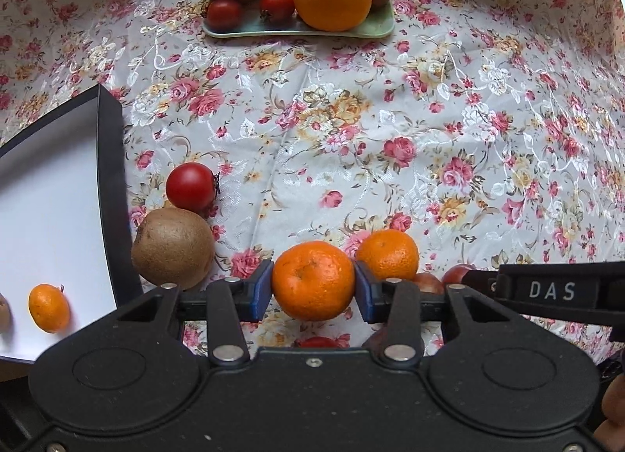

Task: Organize fruits
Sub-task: 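Grasp the plum with the right tool while the left tool grasps the tangerine, then carry the plum with the right tool while the left tool carries the tangerine over the box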

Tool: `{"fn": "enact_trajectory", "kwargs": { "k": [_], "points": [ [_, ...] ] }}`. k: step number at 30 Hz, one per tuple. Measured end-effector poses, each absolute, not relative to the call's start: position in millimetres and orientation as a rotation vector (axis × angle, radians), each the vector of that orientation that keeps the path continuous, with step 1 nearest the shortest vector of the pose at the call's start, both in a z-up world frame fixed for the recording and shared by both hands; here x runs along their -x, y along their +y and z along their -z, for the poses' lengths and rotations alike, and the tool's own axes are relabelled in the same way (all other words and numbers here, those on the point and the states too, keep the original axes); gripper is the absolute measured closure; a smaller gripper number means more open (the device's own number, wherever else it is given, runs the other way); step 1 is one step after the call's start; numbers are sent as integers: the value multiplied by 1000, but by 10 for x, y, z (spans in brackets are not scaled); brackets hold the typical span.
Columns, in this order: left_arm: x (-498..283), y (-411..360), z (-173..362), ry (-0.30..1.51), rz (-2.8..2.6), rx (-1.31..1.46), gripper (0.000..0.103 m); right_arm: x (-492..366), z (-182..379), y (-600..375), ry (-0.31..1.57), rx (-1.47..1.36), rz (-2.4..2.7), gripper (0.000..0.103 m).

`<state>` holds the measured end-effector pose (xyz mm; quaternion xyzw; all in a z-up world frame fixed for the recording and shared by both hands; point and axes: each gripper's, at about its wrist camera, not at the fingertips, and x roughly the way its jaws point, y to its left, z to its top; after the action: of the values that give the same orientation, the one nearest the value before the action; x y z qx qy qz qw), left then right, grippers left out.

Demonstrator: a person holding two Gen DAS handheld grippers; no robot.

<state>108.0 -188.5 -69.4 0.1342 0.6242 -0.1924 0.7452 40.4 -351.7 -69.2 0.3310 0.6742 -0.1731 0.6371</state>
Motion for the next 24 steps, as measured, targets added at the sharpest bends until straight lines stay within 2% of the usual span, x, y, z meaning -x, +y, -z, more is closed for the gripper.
{"fn": "enact_trajectory", "kwargs": {
  "k": [14, 17, 24],
  "points": [
    [-1203, -1639, 515, 1371, 398, -208, 52, -526, 902, -3409, 1605, -762, 458, 59],
    [-1234, -1568, 426, 1363, 395, -179, 52, -501, 978, -3442, 1628, -811, 461, 65],
    [-1297, -1391, 280, 1331, 372, -142, 52, -501, 750, -3460, 1578, -749, 478, 65]
  ]
}}
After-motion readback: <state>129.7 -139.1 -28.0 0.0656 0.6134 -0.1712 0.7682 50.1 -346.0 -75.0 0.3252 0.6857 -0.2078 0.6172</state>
